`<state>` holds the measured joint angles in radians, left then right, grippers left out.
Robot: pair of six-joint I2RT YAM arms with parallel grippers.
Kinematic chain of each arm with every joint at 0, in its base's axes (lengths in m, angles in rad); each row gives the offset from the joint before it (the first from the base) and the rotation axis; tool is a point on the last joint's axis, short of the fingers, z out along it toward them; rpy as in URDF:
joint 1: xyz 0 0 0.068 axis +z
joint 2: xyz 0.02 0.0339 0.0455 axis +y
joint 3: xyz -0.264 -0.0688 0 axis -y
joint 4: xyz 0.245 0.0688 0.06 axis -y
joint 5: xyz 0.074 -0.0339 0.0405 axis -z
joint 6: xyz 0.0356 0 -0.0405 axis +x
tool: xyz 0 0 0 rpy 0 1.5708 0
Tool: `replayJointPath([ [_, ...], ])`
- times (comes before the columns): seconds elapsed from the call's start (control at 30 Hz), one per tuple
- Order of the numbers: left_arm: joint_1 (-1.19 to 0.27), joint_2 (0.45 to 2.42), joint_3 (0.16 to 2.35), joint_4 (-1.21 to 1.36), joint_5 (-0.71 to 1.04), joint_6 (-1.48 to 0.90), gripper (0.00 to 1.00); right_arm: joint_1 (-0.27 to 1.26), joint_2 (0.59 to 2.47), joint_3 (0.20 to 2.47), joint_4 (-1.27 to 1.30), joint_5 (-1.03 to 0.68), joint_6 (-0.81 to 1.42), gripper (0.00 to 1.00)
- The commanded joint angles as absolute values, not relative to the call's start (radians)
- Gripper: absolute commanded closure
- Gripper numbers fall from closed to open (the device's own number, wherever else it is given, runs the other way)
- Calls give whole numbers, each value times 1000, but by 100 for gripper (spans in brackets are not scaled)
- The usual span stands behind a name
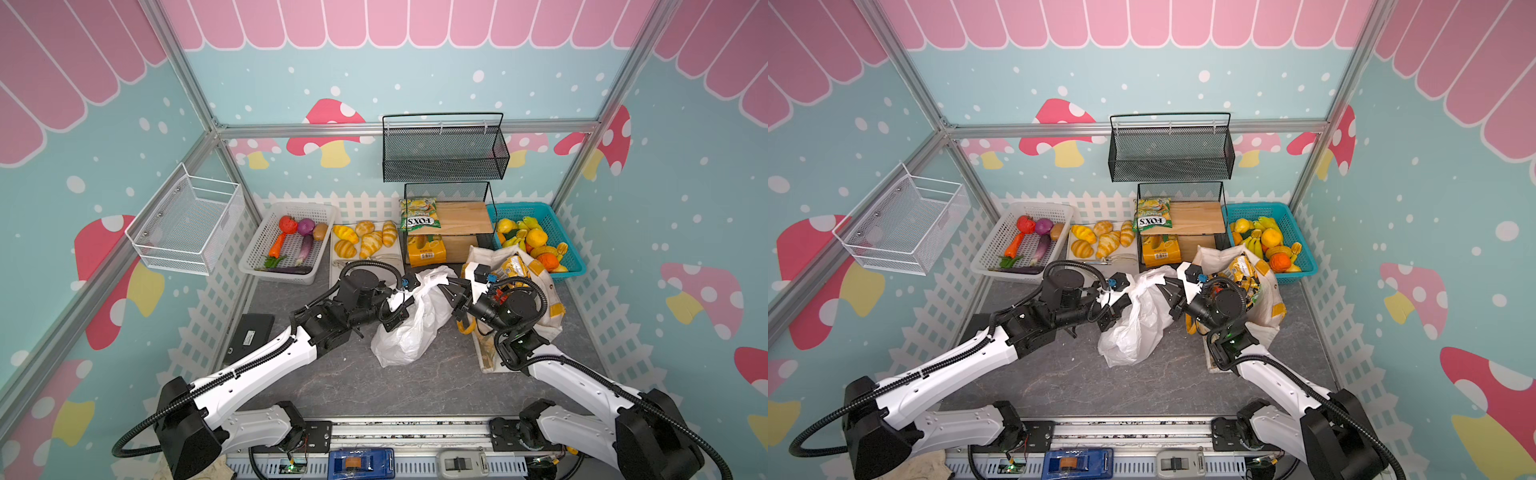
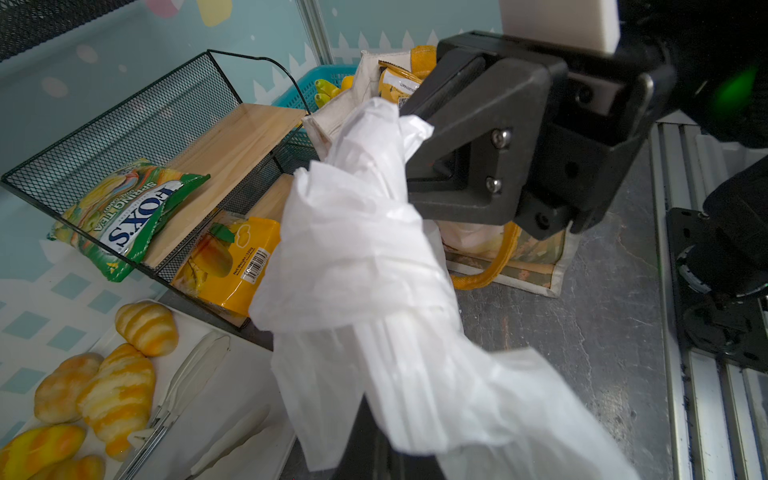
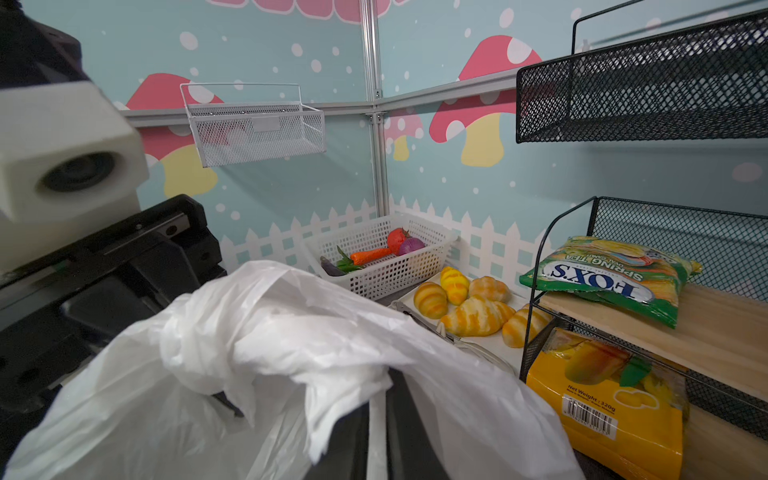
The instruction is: Place the mixed food into the grocery bags and tie them
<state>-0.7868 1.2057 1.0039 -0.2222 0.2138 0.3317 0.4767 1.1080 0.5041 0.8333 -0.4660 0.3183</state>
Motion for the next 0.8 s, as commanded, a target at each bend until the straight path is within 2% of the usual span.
replayJointPath([
  [0.0, -782, 1205, 1017, -217, 232, 327, 100, 472, 1117, 514, 881, -469, 357, 94],
  [0.07, -782, 1203, 1017, -216, 232, 327, 100, 472, 1111, 509, 875, -460, 360, 100],
  [0.23, -782, 1198, 1019, -215, 211, 314, 100, 472, 1073, 504, 793, -416, 354, 100],
  [0.63, -777, 1187, 1027, -212, 149, 274, 100, 477, 933, 514, 406, -206, 301, 100],
  [0.77, -772, 1189, 1029, -207, 147, 263, 100, 477, 908, 508, 350, -191, 296, 100],
])
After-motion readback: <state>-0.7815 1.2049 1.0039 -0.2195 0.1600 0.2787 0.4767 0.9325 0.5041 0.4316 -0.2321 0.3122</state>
